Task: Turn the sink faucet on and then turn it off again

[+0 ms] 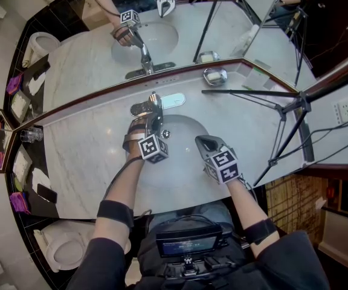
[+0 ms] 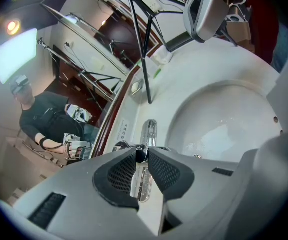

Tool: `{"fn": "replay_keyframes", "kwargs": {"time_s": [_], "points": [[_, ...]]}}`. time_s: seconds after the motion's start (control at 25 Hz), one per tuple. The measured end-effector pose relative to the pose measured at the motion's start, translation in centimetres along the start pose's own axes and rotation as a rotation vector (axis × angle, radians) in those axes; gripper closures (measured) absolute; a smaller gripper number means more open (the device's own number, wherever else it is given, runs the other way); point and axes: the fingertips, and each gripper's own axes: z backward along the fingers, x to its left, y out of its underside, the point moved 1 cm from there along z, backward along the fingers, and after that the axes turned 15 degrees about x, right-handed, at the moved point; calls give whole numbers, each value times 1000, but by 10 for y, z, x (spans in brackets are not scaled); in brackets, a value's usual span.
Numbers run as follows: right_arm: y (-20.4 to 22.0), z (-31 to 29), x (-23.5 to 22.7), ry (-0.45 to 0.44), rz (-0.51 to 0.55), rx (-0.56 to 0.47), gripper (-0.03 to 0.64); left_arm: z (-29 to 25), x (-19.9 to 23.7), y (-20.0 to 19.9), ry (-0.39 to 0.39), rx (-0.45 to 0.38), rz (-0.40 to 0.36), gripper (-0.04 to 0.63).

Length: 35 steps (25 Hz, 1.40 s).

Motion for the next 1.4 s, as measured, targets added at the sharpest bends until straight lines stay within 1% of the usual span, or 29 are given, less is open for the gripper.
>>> {"fn": "replay_keyframes", "kwargs": {"time_s": [0.2,0.36,0.52,0.6,0.72,0.84,1.04,1.16,1.4], "points": [[1,2,-1,0,5,0,598,-2,0,0,10,14,-3,535],[-1,7,1,-2,19,-3,598,3,-2,0,39,16,17,535],[-7,9,1,-3,34,-14,598,23,-1,-1,32,-8,25,534],[-10,10,3,-7,39,-22,598,34,-1,1,39,-20,51,532],[-17,12,10,-13,54,-30,598,56,2,7,77,-55,156,537],[-25,14,15,-19,71,-43,598,77,4,14,113,-107,259,595],[-33,15,22,-27,93,-55,598,113,7,30,182,-178,453,595],[-36,16,27,-28,102,-54,598,129,6,45,203,-195,559,595],[-48,16,35,-35,125,-65,598,159,24,78,230,-253,817,595]]}}
